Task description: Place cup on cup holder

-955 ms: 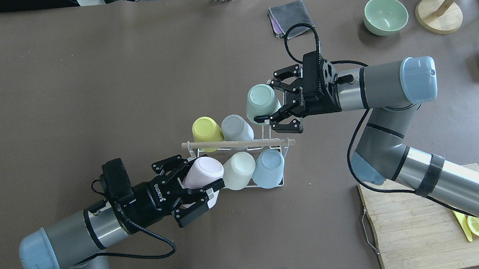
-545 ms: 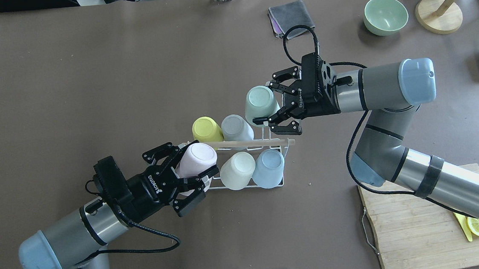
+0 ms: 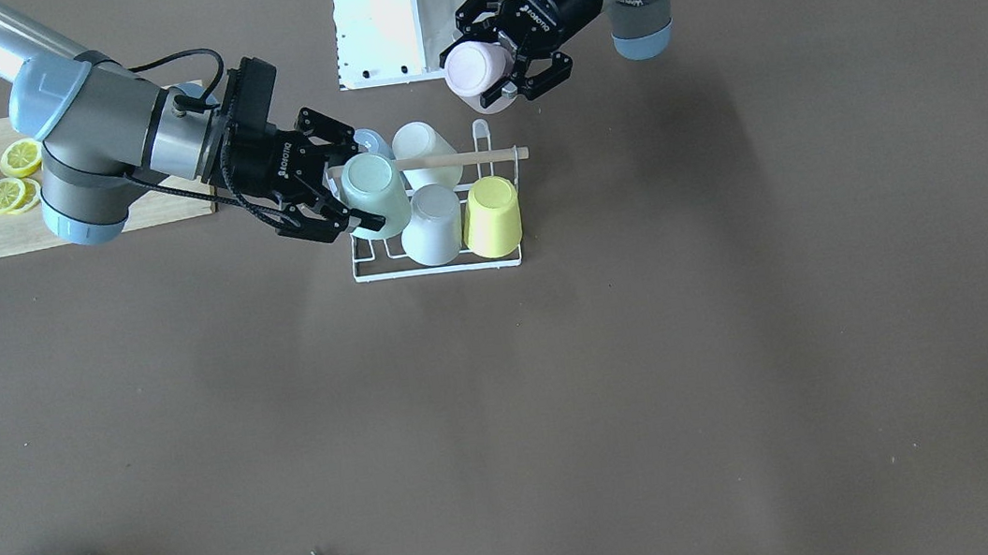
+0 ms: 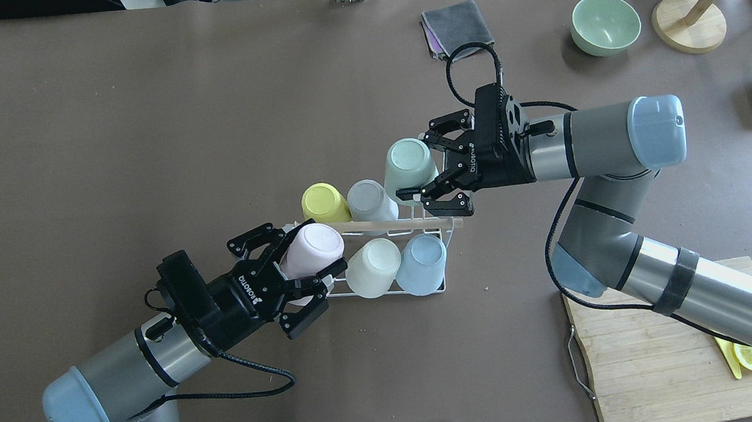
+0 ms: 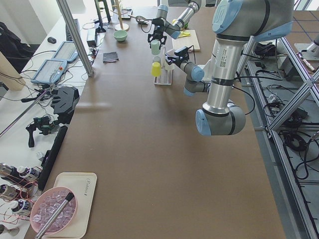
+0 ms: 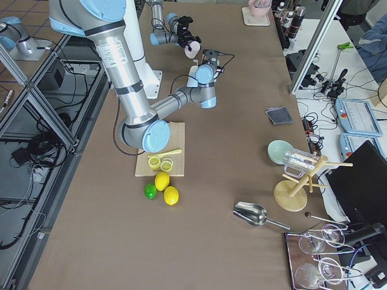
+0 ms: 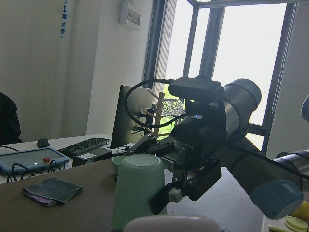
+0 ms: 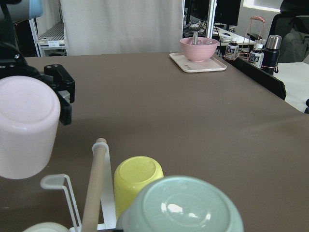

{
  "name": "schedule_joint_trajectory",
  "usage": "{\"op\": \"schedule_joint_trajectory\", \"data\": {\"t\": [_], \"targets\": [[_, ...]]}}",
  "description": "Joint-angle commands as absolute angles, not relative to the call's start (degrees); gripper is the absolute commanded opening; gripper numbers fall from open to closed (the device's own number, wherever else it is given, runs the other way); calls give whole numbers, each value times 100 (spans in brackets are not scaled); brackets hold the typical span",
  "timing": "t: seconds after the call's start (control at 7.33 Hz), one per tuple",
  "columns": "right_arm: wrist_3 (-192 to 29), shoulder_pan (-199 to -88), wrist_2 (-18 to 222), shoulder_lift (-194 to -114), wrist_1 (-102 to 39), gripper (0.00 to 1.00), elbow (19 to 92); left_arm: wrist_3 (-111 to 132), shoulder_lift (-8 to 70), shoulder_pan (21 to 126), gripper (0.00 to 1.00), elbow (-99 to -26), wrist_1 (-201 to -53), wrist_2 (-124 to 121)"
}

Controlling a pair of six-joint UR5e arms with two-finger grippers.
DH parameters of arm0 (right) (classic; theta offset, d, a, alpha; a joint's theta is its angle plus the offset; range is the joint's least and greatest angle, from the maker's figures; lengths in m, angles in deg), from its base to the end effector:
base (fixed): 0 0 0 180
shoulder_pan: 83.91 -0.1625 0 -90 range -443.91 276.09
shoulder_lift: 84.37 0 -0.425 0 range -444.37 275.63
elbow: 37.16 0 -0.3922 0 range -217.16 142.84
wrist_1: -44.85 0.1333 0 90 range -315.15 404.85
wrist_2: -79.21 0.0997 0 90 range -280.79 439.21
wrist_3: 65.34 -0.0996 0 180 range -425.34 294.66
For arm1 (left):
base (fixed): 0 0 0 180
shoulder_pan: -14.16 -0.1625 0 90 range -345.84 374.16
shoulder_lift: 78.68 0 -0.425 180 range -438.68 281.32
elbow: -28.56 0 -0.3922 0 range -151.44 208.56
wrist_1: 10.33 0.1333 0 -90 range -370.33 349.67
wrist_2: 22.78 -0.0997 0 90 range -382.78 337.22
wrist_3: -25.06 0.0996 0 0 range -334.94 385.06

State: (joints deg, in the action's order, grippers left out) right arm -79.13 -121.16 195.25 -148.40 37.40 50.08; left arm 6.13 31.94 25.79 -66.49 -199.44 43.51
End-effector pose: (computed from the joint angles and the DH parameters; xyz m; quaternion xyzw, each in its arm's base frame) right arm -0.4278 -0.4379 0.2698 0.5750 -0.5399 -0.3654 0.4944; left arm 0.4755 -0.2749 0.2565 0.6444 0.5881 0.0668 0.4842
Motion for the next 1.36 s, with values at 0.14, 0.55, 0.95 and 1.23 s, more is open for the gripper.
{"op": "schedule_joint_trajectory", "data": {"t": [0.14,0.55,0.95,1.23], "targets": [[-7940,-12073,19549,-14889,3756,100,5082,616,3373,2628,0,-6487,-19930,4341],[-7940,-12082,19567,-14897,3756,100,5082,616,3355,2795,0,-6382,-19921,4349],[-7940,-12082,19567,-14897,3730,100,5074,607,3452,2839,0,-6145,-19903,4358],[-7949,-12169,19628,-14880,3512,100,5082,616,3443,2839,0,-6109,-19912,4358]]}}
